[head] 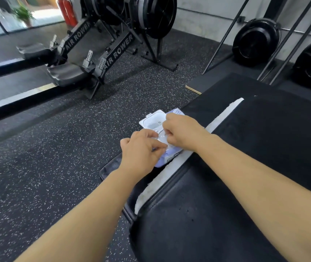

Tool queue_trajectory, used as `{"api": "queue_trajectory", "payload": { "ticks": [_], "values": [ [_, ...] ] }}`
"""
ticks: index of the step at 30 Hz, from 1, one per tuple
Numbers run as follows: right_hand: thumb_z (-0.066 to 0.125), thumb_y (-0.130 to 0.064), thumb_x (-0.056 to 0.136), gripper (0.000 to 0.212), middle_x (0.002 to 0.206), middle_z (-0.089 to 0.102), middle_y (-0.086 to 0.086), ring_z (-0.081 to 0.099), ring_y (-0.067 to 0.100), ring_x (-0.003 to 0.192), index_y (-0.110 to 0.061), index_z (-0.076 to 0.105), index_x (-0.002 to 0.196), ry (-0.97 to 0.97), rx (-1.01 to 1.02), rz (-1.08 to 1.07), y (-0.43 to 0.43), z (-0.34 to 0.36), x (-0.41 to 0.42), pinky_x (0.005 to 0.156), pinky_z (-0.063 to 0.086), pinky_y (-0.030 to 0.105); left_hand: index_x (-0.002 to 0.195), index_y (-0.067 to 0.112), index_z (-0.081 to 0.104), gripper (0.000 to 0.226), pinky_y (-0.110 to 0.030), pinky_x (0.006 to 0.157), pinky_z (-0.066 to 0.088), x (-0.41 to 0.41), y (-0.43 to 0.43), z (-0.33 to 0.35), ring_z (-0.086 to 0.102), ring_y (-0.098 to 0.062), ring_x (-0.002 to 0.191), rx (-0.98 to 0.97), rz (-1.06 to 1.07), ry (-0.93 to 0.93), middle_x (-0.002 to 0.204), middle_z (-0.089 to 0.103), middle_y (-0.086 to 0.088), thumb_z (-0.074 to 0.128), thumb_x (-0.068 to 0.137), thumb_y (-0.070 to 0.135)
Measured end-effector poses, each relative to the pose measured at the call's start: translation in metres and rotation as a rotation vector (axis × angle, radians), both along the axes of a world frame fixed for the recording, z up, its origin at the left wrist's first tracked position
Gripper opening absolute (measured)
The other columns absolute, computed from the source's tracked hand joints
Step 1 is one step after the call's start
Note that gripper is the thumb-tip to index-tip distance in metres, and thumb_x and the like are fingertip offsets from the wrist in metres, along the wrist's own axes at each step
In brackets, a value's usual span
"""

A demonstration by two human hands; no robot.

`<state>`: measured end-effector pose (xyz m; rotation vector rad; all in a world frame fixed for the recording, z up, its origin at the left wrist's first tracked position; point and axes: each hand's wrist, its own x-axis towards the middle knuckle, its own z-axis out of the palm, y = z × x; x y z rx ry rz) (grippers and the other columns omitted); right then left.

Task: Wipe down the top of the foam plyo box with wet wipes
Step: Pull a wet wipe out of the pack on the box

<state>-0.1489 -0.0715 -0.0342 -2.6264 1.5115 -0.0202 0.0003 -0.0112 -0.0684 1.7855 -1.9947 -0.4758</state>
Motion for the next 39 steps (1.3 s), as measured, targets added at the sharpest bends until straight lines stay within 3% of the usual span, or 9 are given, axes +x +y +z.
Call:
{"api": "queue_trajectory", "payload": {
  "ticks": [4, 8, 11, 16, 21, 26, 32, 34, 39],
  "values": [
    [0.061, 0.001, 0.080, 0.016, 0.075, 0.049, -0.005, 0.054, 0.015, 0.070, -0.011, 0.059, 0.069, -0.632, 0.110, -0.324, 0.000, -0.017, -0.022, 0.063, 0.043, 0.021, 0.088, 0.046, 0.074, 0.010, -0.026, 0.077, 0.012, 0.000, 0.000, -0.001, 0.046, -0.006, 0.113, -0.001, 0.008, 0.034, 0.109, 0.045, 0.023, 0.070, 0.086, 0.037],
    [0.068, 0.006, 0.082, 0.018, 0.065, 0.054, -0.001, 0.068, 0.017, 0.072, -0.004, 0.057, 0.071, -1.160, 0.363, -0.519, 0.006, -0.021, -0.032, 0.060, 0.056, 0.022, 0.087, 0.046, 0.074, 0.011, -0.027, 0.077, 0.012, -0.001, 0.000, 0.000, 0.045, -0.006, 0.114, 0.016, 0.015, 0.073, 0.111, 0.046, 0.021, 0.070, 0.086, 0.035],
    [0.072, -0.005, 0.084, 0.015, 0.060, 0.058, -0.014, 0.059, 0.005, 0.060, -0.013, 0.063, 0.075, -0.982, 0.338, -0.382, 0.007, -0.014, -0.035, 0.065, 0.053, 0.028, 0.087, 0.045, 0.074, 0.012, -0.026, 0.078, 0.012, -0.001, -0.001, 0.002, 0.044, -0.004, 0.114, 0.028, 0.016, 0.075, 0.111, 0.047, 0.021, 0.070, 0.086, 0.034],
    [0.061, -0.030, 0.092, 0.014, 0.114, 0.053, -0.007, 0.057, 0.013, 0.099, -0.032, 0.070, 0.103, -0.282, 0.057, -0.179, 0.015, -0.009, -0.013, 0.081, 0.043, 0.031, 0.082, 0.047, 0.073, 0.016, -0.027, 0.077, 0.011, -0.002, 0.001, 0.003, 0.044, -0.004, 0.113, 0.028, 0.019, 0.053, 0.110, 0.046, 0.021, 0.069, 0.086, 0.032],
    [0.053, -0.028, 0.096, 0.013, 0.111, 0.049, -0.001, 0.056, 0.022, 0.099, -0.025, 0.065, 0.099, -0.172, 0.013, -0.166, 0.013, -0.008, 0.001, 0.078, 0.044, 0.036, 0.076, 0.056, 0.065, 0.023, -0.026, 0.075, 0.011, -0.002, 0.000, 0.005, 0.045, -0.005, 0.112, 0.019, 0.007, 0.048, 0.107, 0.047, 0.022, 0.069, 0.085, 0.035],
    [0.056, -0.018, 0.093, 0.013, 0.105, 0.056, -0.002, 0.056, 0.021, 0.102, -0.020, 0.068, 0.099, -0.411, 0.083, -0.283, 0.011, -0.007, -0.008, 0.086, 0.048, 0.039, 0.081, 0.049, 0.071, 0.013, -0.026, 0.077, 0.011, -0.003, -0.001, 0.003, 0.045, -0.004, 0.113, 0.029, 0.037, 0.083, 0.114, 0.054, 0.020, 0.070, 0.085, 0.037],
    [0.055, -0.018, 0.092, 0.008, 0.106, 0.054, -0.001, 0.056, 0.023, 0.099, -0.022, 0.056, 0.085, -0.092, 0.058, -0.214, 0.002, -0.003, 0.007, 0.071, 0.039, 0.032, 0.075, 0.054, 0.064, 0.022, -0.026, 0.077, 0.012, -0.004, -0.001, 0.004, 0.045, -0.004, 0.113, 0.030, 0.030, 0.090, 0.114, 0.056, 0.020, 0.070, 0.086, 0.035],
    [0.056, -0.015, 0.090, 0.018, 0.095, 0.051, -0.004, 0.053, 0.021, 0.092, -0.021, 0.050, 0.074, -0.179, 0.075, -0.227, 0.001, -0.007, 0.003, 0.072, 0.041, 0.034, 0.080, 0.050, 0.070, 0.015, -0.026, 0.077, 0.012, -0.003, 0.000, 0.003, 0.045, -0.003, 0.112, 0.033, 0.035, 0.070, 0.111, 0.052, 0.022, 0.069, 0.086, 0.036],
    [0.057, 0.005, 0.087, 0.013, 0.068, 0.054, -0.001, 0.057, 0.008, 0.058, 0.000, 0.060, 0.076, -0.959, 0.339, -0.375, 0.009, -0.021, -0.028, 0.082, 0.056, 0.052, 0.082, 0.046, 0.073, 0.010, -0.027, 0.077, 0.012, -0.003, -0.002, 0.002, 0.045, -0.001, 0.111, 0.044, 0.045, 0.088, 0.109, 0.050, 0.021, 0.070, 0.085, 0.036]
  ]
}}
